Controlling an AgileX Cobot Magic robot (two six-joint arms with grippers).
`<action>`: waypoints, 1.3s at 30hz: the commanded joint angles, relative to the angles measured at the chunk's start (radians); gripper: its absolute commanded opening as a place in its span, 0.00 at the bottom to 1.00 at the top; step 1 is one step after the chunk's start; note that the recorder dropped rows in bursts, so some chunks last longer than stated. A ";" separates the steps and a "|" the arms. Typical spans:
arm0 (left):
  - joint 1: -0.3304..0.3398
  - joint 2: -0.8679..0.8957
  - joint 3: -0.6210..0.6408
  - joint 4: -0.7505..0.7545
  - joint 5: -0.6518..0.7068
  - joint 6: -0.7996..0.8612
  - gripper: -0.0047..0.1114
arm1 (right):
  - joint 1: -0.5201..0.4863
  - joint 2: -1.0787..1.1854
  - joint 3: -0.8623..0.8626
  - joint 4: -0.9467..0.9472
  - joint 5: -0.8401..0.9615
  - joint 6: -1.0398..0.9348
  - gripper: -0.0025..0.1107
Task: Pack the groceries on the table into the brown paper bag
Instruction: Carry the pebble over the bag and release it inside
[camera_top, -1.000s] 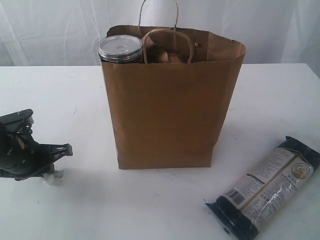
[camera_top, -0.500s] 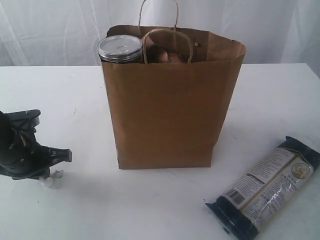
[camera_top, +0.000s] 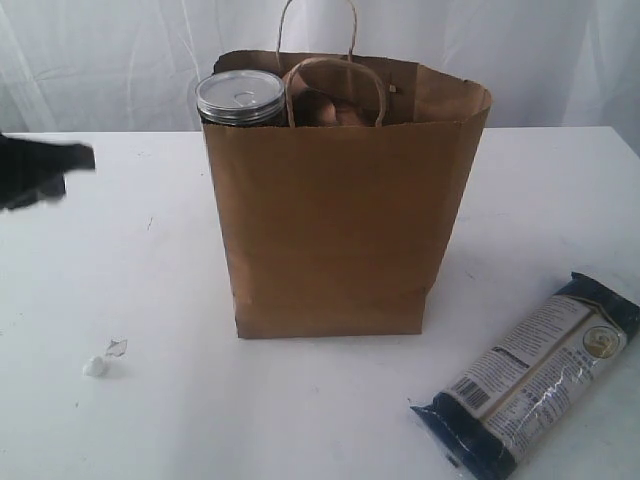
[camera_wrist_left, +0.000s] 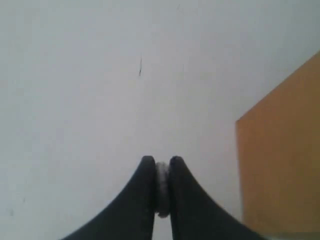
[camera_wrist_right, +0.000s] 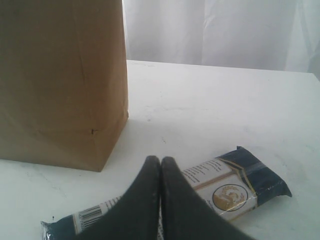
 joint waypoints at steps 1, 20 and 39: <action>-0.009 -0.138 -0.119 0.000 0.022 0.014 0.04 | -0.009 -0.004 0.005 0.000 -0.002 0.004 0.02; -0.379 0.070 -0.518 -0.106 0.090 0.302 0.04 | -0.009 -0.004 0.005 0.000 -0.002 0.004 0.02; -0.515 0.370 -0.698 -0.126 0.048 0.347 0.04 | -0.009 -0.004 0.005 0.000 -0.002 0.004 0.02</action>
